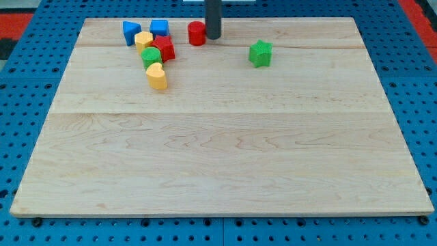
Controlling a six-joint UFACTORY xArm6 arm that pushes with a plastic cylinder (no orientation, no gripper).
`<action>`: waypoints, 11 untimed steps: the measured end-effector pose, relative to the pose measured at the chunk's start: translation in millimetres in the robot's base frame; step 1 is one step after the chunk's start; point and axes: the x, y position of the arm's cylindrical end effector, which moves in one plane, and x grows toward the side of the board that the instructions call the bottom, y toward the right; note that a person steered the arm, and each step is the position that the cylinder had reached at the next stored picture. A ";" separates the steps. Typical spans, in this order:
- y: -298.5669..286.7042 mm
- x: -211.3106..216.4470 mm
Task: Place the yellow heart below the green circle
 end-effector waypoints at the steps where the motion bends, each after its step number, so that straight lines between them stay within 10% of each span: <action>1: -18.0 4.5; 3: -38.9 23.8; 5: -54.5 185.4; 9: -126.8 99.8; 11: -82.8 186.6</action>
